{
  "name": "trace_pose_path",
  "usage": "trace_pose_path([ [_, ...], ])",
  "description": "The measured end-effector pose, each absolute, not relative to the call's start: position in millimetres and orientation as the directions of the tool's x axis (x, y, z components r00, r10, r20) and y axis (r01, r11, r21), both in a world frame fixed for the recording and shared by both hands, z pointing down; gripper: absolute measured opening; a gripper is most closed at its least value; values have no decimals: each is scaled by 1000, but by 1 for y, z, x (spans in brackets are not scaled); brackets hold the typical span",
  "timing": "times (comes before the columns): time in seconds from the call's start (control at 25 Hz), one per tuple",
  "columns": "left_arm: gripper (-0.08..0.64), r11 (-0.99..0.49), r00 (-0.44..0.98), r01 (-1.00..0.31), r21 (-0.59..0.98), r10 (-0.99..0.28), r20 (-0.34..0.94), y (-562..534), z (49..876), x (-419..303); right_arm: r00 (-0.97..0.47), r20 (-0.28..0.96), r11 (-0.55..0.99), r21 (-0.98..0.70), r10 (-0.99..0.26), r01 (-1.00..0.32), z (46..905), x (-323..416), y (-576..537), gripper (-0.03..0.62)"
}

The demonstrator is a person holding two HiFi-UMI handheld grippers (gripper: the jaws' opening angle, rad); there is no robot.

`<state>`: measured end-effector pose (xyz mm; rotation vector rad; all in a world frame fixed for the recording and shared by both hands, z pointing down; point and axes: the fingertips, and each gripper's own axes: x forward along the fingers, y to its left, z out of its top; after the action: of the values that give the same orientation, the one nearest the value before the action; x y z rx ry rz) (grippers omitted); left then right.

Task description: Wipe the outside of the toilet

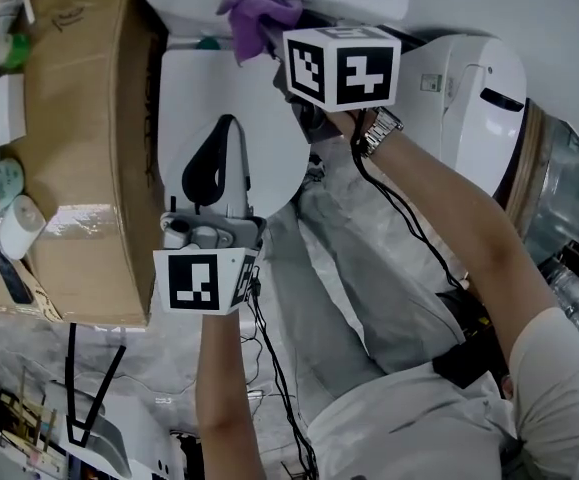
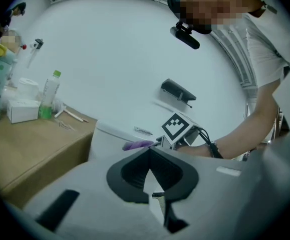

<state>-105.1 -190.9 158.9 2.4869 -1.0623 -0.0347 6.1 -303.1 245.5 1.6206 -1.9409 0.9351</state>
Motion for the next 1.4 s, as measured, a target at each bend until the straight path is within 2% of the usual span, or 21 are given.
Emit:
trace_pose_path([
  [0.48,6,-575,673,-719,390,-717,183,-167,158,-62,-136,740,-19,-197,-658,-980,252,119,-248,138],
  [0.84,6,-498,581,-791,356,-793,181,-177,143,-80,-114,748,9,-143,-654,-990,260,151,-235,138],
  [1.0,6,-501,570,-805,318,-802,179,-184,148,-94,-62,761,-61,-133,-646,-989,275,164,-225,137],
  [1.16,5,-510,591,-789,342,-782,198,-193,170,-105,-49,809,-120,-146,-586,-982,297,149,-206,137],
  [1.4,6,-580,665,-734,352,-718,203,-214,179,-125,-90,826,-112,-181,-556,-977,318,71,-218,137],
])
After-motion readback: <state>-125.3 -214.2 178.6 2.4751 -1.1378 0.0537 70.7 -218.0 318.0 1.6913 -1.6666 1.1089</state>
